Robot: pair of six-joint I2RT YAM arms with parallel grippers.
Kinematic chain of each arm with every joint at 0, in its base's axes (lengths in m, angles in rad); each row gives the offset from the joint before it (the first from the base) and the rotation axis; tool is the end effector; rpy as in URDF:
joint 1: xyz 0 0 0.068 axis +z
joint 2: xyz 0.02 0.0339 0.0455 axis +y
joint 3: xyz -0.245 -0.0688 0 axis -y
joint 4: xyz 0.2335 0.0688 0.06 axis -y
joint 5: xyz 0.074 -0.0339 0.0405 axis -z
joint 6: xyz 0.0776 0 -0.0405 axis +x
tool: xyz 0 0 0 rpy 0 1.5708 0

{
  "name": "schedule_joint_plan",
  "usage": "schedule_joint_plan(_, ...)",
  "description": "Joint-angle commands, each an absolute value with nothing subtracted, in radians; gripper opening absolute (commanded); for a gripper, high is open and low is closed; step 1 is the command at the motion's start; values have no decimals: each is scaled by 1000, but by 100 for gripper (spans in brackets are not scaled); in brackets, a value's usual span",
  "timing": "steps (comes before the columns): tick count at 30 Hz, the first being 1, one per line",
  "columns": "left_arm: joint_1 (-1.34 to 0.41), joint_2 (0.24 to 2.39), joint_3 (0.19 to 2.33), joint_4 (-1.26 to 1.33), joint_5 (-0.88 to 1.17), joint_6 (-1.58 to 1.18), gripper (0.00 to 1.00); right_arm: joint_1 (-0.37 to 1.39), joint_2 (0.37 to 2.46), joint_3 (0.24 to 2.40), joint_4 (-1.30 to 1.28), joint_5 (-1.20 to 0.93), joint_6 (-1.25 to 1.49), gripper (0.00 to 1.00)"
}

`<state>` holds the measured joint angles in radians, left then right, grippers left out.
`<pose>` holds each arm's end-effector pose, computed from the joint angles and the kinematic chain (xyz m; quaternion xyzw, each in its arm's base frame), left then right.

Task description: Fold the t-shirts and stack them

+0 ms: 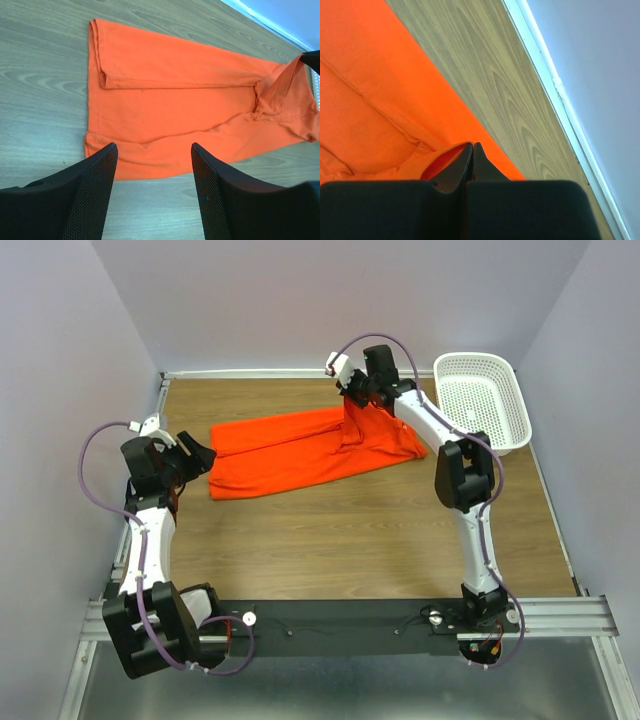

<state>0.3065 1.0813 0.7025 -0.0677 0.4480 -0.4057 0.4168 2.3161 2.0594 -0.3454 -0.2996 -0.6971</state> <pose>0.2712 0.0506 0.2370 -0.1766 0.8145 -0.2135 0.5097 0.4930 0.2433 0.2084 -0.5215 0.7061 0.0665 0.4744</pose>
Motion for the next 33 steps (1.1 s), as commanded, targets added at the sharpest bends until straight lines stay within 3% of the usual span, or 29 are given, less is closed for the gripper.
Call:
schedule_joint_plan(1, 301, 1089, 687, -54, 476, -387, 68, 428, 2364, 2112, -344, -270, -699, 4)
schedule_joint_plan(33, 295, 1091, 684, -52, 483, -387, 68, 472, 2393, 2135, -345, -287, -719, 5)
